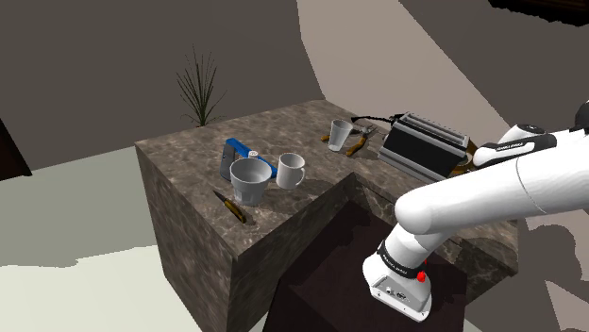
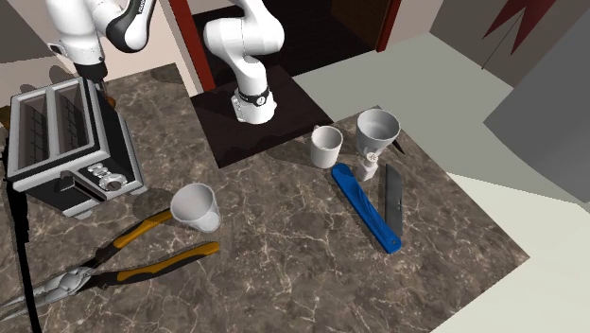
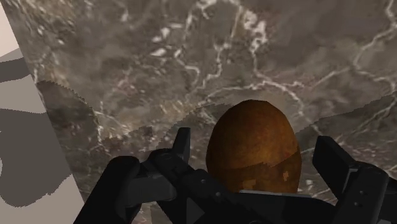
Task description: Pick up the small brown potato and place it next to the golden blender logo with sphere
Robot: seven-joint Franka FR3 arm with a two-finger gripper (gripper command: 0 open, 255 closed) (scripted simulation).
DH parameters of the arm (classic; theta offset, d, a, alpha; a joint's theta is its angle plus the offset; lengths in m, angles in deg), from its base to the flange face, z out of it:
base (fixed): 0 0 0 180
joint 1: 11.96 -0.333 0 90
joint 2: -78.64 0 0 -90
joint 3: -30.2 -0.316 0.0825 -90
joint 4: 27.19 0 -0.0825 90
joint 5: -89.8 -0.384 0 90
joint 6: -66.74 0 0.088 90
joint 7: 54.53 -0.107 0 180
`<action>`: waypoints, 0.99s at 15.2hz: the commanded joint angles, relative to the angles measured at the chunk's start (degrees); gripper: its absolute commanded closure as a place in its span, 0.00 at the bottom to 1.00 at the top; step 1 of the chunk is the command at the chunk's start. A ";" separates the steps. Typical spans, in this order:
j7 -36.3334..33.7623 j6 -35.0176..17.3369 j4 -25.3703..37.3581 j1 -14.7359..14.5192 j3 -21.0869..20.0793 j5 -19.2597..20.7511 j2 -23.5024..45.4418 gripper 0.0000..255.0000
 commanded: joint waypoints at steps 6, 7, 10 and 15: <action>1.44 6.71 -0.83 8.27 -10.48 -2.13 -4.33 0.00; 1.73 8.57 -0.84 9.81 -12.74 -2.62 -5.62 0.00; 1.67 8.64 -0.83 9.76 -12.70 -2.53 -5.71 0.00; 1.67 8.64 -0.82 9.75 -12.70 -2.53 -5.71 0.00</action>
